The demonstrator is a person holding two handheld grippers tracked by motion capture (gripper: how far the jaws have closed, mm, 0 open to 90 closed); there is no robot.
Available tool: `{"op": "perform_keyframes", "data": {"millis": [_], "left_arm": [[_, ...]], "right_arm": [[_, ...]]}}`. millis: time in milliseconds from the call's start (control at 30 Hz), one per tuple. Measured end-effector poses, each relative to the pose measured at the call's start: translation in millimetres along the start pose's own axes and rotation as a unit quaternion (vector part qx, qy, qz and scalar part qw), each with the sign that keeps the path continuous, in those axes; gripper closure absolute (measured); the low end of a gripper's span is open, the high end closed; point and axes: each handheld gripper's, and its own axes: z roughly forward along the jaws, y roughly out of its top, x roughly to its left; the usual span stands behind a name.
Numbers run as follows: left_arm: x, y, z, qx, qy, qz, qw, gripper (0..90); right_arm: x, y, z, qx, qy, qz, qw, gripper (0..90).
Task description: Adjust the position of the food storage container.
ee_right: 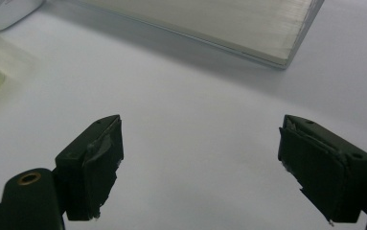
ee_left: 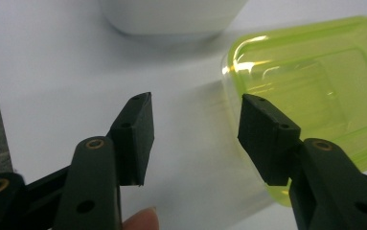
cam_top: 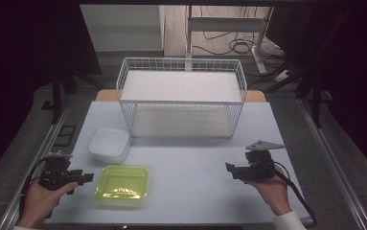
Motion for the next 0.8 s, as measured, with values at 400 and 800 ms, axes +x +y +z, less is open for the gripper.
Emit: {"op": "perform_keyframes", "data": {"millis": [400,800], "left_arm": [[4.6,-7.6,20.0,0.043,-0.006,-0.014,0.999,62.4],[-4.2,-22.1,24.5,0.064,-0.05,-0.003,0.9967,86.5]], "right_arm": [[1.3,-0.9,3.4,0.009,-0.004,-0.001,1.0,15.4],[1.9,-1.7,6.2,0.017,-0.007,0.0,0.9998,15.4]]}}
